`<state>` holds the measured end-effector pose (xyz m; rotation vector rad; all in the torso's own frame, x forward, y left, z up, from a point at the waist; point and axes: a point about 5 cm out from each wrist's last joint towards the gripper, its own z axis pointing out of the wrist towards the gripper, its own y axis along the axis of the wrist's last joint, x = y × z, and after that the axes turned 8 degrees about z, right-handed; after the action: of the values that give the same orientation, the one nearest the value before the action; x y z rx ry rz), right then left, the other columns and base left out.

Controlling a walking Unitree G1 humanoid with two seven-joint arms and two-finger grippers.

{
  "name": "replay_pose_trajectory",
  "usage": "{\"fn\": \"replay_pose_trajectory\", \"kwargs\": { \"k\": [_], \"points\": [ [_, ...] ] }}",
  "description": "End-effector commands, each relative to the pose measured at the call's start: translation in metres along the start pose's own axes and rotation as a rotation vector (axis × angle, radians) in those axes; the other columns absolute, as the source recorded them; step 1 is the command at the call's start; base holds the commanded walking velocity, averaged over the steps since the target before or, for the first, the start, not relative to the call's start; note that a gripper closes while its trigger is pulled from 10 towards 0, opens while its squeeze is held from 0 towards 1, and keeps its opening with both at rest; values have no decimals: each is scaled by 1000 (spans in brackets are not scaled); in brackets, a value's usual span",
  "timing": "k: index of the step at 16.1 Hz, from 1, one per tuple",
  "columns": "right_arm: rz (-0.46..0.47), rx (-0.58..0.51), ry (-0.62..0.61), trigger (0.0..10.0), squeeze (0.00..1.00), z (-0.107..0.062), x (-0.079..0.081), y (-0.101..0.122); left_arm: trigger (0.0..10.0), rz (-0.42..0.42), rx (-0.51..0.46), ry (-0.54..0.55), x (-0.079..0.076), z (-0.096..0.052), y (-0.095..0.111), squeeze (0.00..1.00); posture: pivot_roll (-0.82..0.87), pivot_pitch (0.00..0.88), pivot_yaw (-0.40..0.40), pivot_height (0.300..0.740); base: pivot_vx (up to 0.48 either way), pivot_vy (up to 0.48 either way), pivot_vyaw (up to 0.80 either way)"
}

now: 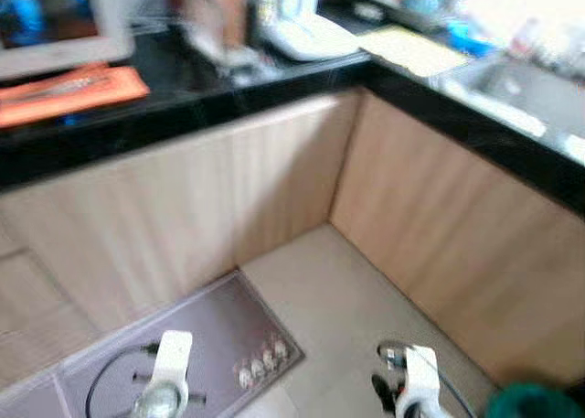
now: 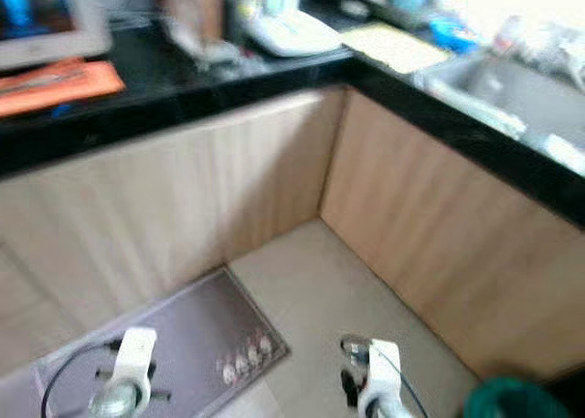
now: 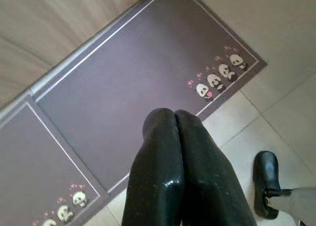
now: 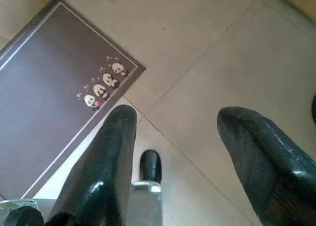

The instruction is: Kitchen organization

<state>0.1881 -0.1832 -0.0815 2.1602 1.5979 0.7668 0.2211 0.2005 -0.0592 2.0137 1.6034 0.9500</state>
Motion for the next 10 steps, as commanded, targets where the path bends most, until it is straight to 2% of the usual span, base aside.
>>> {"fn": "replay_pose_trajectory", "kwargs": {
  "k": [1, 9, 10],
  "points": [
    [-3, -5, -6, 10000, 0, 0, -2, 3, 10000, 6, 10, -11, -1, 0, -2, 0, 76, 0, -77, 740, 0, 0, -619],
    [-17, 8, -19, 10000, 0, -2, -9, 0, 10000, -14, 18, -3, 0, -1, -4, 0, 58, 0, -89, 740, 0, 0, -617],
    [-17, 10, -23, 10000, 0, -2, -11, -1, 10000, 36, 26, -6, 0, -1, -5, 0, 51, 0, -89, 740, 0, -465, -619]
  ]
}}
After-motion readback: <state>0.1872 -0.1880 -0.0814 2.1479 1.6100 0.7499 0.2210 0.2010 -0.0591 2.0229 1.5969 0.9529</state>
